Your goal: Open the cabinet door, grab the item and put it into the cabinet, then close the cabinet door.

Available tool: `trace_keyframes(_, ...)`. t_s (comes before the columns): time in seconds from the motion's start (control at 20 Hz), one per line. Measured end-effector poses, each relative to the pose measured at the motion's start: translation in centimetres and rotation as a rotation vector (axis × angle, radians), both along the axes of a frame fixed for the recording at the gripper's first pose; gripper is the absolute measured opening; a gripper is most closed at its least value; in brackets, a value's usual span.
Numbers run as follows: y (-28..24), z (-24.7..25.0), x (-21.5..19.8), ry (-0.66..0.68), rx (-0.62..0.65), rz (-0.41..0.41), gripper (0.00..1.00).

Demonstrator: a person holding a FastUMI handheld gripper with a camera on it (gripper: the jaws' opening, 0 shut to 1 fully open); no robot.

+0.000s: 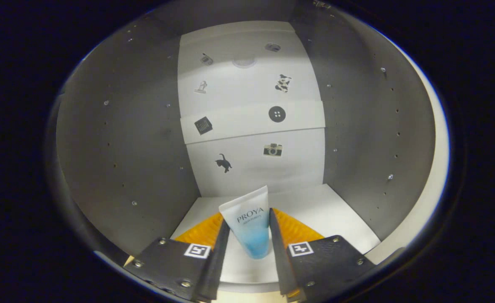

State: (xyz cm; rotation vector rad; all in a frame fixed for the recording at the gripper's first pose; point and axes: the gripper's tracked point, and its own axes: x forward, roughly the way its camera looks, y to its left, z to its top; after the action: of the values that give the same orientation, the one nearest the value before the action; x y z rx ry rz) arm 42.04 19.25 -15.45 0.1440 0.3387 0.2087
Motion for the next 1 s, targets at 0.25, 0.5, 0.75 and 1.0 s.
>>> trace_keyframes(0.25,0.2,0.3,-0.7,-0.012,0.013,-0.003,0.86)
trace_keyframes(0.5,-0.2,2.3,-3.5,-0.067,0.002,-0.013,0.99)
trace_keyframes(0.75,-1.5,4.7,-9.2,-0.128,-0.035,-0.018,0.99)
trace_keyframes(1.0,-3.7,7.1,-18.6,-0.169,-0.062,-0.03,0.99)
